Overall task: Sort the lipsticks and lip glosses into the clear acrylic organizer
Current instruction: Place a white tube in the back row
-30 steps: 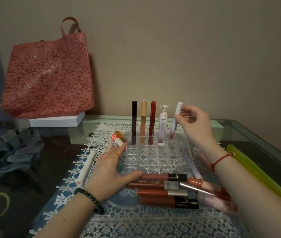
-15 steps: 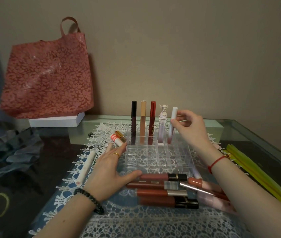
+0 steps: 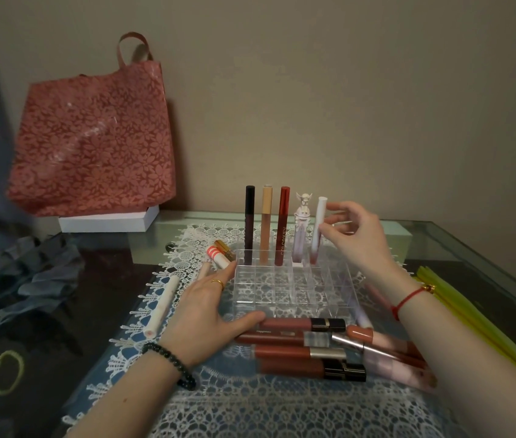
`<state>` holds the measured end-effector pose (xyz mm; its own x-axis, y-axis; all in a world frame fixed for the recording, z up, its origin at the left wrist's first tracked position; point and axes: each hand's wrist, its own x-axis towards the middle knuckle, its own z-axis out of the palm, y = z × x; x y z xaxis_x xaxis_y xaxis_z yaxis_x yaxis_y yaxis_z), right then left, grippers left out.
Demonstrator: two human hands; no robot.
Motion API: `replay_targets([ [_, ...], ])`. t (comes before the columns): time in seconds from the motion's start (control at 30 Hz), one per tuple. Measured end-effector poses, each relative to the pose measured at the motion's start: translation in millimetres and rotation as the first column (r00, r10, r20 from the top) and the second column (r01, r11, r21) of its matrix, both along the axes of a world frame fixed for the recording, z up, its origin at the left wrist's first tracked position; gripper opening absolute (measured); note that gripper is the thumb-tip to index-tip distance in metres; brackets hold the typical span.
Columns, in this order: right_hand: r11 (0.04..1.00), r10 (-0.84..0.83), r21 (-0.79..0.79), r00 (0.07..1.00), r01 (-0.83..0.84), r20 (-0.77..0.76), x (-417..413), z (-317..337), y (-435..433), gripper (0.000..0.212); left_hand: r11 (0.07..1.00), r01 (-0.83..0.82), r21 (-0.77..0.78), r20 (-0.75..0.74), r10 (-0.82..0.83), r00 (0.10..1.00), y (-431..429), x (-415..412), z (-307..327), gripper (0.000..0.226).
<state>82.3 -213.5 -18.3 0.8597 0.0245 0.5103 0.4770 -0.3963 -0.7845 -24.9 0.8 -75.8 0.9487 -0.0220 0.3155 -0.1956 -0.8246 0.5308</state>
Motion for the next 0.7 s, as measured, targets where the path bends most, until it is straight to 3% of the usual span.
replay_targets([
  [0.17,0.997,-0.036,0.066,0.996,0.031,0.076,-17.1,14.5,-3.3,0.032,1.000,0.015,-0.021,-0.015,-0.015,1.000,3.0,-1.4,0.5,0.103],
  [0.3,0.991,0.045,0.123,0.992,-0.059,0.118,-43.2,24.7,4.3,0.030,0.998,-0.003,-0.069,0.052,0.006,0.999,11.4,-3.5,4.2,0.072],
  [0.4,0.982,0.144,0.110,0.986,-0.153,0.086,-61.5,27.7,16.2,0.029,0.997,-0.069,-0.024,0.098,0.072,0.993,22.5,-5.2,8.6,0.048],
  [0.5,0.971,0.234,0.047,0.971,-0.235,0.040,-74.6,25.2,31.9,0.029,0.990,-0.131,0.045,0.093,0.127,0.988,30.9,-9.8,11.7,0.043],
  [0.63,0.953,0.300,-0.036,0.954,-0.300,-0.007,-83.1,13.5,53.0,0.033,0.993,-0.061,0.098,-0.035,0.064,0.997,32.1,-13.9,8.0,0.047],
  [0.7,0.948,0.313,-0.048,0.950,-0.313,-0.026,-84.9,5.2,60.1,0.035,0.987,-0.060,0.149,0.003,0.060,0.998,32.6,-12.8,5.5,0.043],
])
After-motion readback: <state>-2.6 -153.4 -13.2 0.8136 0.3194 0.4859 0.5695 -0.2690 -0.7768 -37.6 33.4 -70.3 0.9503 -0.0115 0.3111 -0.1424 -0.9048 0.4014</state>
